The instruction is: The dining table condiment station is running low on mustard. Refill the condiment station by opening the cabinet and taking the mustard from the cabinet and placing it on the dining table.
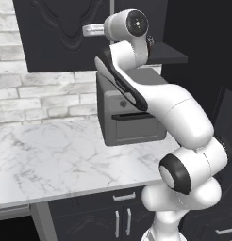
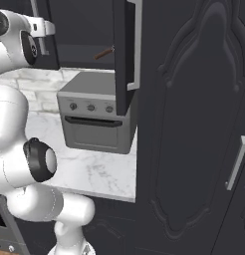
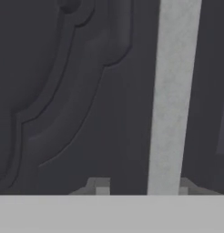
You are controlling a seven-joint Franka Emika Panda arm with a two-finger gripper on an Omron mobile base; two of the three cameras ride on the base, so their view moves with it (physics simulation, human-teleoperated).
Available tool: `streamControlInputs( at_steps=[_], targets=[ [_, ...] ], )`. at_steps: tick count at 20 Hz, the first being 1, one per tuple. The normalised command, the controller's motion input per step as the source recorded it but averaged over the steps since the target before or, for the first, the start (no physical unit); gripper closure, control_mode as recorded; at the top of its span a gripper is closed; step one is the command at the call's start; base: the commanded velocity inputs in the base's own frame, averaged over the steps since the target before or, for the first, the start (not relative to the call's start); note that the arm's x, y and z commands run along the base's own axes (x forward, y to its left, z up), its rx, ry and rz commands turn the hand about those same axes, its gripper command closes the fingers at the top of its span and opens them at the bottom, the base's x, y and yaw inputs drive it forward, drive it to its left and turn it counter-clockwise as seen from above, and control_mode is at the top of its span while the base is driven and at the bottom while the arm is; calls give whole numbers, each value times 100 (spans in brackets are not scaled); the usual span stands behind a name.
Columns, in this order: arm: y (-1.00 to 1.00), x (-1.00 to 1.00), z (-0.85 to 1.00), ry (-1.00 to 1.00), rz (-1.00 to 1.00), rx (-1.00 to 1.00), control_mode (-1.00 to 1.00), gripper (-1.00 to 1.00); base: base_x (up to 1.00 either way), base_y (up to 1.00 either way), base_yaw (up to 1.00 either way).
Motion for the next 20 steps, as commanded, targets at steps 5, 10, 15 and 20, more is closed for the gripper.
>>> streamControlInputs(
  at_steps=[5,10,15,20],
  targets=[
    [78,-79,0,-4,3,0,-100,100,0,0,0],
    [83,-91,0,-2,0,0,-100,100,0,0,0],
    [95,-97,0,0,0,0,-100,100,0,0,0],
    [92,-87,0,2,0,0,-100,100,0,0,0]
  ],
)
